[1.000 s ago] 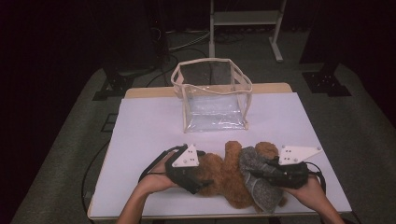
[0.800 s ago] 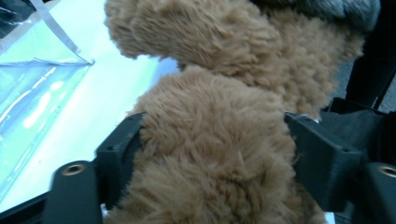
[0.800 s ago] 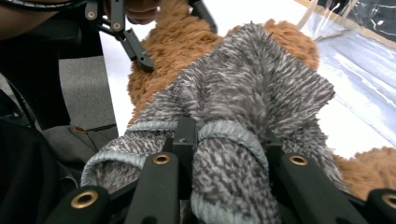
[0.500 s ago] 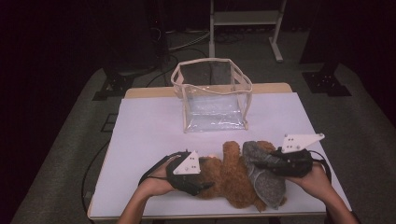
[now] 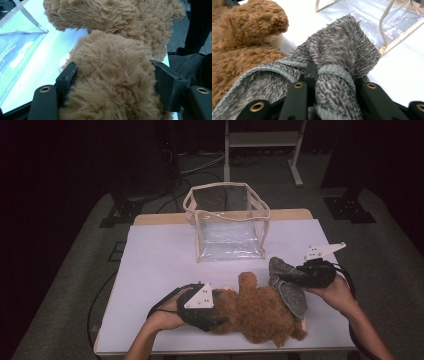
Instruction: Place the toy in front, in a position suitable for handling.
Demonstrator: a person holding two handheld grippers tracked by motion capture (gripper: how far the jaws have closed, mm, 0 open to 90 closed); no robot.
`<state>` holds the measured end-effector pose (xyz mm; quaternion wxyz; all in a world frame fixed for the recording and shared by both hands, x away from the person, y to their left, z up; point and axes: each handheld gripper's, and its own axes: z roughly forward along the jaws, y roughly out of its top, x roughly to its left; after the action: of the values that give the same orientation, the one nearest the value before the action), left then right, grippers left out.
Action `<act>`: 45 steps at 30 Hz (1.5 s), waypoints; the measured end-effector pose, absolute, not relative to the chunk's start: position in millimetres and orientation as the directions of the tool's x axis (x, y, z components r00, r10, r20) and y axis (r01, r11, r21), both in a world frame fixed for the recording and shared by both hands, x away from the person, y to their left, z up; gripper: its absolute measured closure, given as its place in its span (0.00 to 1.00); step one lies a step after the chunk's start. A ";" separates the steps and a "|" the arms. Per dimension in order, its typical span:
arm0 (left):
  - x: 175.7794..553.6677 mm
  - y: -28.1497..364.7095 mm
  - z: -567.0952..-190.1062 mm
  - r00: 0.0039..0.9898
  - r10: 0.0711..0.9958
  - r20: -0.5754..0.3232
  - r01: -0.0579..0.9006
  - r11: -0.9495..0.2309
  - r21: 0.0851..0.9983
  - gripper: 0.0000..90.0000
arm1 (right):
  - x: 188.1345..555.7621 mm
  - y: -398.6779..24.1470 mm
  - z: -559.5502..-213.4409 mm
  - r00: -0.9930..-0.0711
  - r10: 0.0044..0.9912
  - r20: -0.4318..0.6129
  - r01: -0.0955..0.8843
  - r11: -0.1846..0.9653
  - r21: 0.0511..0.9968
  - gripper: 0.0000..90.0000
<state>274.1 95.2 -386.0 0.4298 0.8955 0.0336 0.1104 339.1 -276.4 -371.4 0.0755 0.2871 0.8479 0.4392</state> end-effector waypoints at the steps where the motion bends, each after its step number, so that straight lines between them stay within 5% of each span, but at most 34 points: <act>1: 274.4 95.1 -385.9 0.973 0.155 0.169 -0.035 -0.629 0.777 0.32 | 337.0 -276.5 -371.1 -0.824 0.553 0.126 0.420 0.446 0.791 0.77; 18: 277.6 91.2 -385.4 0.967 0.200 0.157 0.001 -0.620 0.785 0.30 | 286.3 -233.2 -353.5 -0.916 0.388 0.100 0.293 0.477 0.829 0.76; 32: 275.7 91.8 -385.5 0.970 0.176 0.170 -0.022 -0.631 0.776 0.31 | 318.9 -176.1 -344.1 -0.941 0.327 0.089 0.265 0.547 0.794 0.76; 45: 278.8 90.1 -386.0 0.966 0.202 0.159 0.000 -0.619 0.786 0.31 | 298.9 -220.8 -346.3 -0.915 0.387 0.110 0.312 0.508 0.803 0.76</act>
<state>278.8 90.1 -386.0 0.4330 0.8920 0.0565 0.1166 298.9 -220.8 -346.3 0.0415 0.2013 0.8673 0.4533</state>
